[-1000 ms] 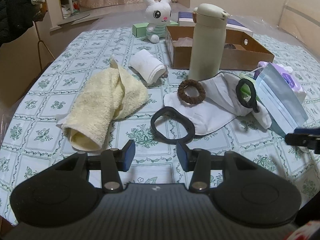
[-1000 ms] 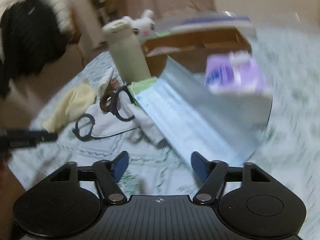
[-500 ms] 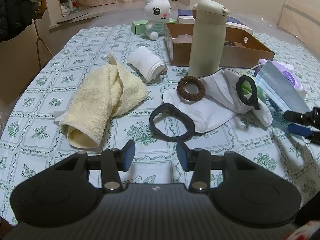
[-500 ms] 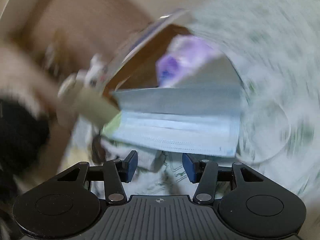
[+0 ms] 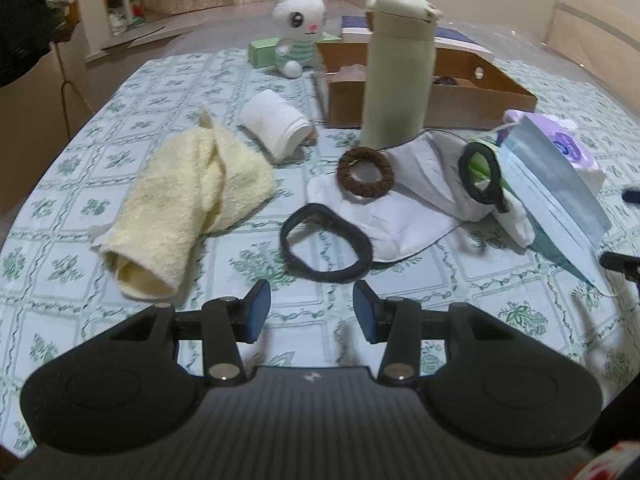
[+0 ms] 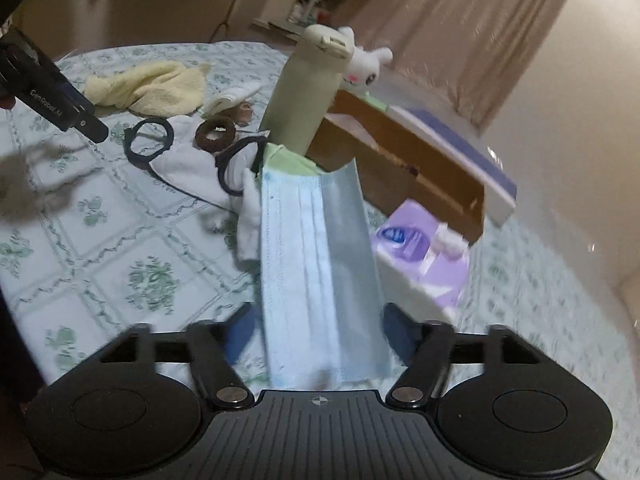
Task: Organize soft objects
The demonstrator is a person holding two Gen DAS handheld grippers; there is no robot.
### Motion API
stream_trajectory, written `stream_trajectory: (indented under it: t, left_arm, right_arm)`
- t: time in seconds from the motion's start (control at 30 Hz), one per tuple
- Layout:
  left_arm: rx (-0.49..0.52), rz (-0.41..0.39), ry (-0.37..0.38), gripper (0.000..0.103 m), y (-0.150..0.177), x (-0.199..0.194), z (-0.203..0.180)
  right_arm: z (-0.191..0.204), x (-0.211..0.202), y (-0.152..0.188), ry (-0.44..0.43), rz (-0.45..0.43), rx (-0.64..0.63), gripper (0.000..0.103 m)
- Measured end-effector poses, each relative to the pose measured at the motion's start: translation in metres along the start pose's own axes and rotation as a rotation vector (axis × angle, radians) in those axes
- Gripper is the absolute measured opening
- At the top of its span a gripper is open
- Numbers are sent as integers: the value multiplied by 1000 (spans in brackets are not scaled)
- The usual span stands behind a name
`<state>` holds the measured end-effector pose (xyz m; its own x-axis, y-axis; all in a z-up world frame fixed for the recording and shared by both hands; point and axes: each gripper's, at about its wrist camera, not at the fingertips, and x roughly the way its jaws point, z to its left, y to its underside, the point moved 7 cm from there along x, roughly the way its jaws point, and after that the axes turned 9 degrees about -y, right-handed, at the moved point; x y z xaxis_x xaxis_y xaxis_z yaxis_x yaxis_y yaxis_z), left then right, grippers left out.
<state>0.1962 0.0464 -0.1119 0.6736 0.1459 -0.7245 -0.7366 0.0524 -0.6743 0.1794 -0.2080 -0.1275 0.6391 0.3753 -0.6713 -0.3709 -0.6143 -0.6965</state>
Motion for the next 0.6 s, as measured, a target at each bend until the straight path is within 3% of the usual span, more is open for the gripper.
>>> stream_trajectory:
  t: [0.1, 0.23, 0.37, 0.43, 0.5, 0.6]
  left_arm:
    - [33, -20, 17, 42, -2, 3, -5]
    - [67, -31, 17, 42, -2, 9, -8]
    - [62, -23, 35, 42, 0, 14, -10]
    - [65, -26, 44, 42, 1, 15, -12]
    - [72, -30, 47, 42, 0, 16, -14]
    - [81, -51, 59, 42, -4, 16, -16]
  right_arm:
    - [-19, 15, 4, -40, 8, 84, 81]
    - [-34, 35, 6, -182, -23, 233, 82]
    - [-22, 45, -2, -290, -40, 213, 82]
    - [-14, 55, -3, -268, -8, 156, 81]
    - [-13, 63, 0, -189, 27, 106, 81]
    - [-18, 65, -1, -141, 20, 91, 81]
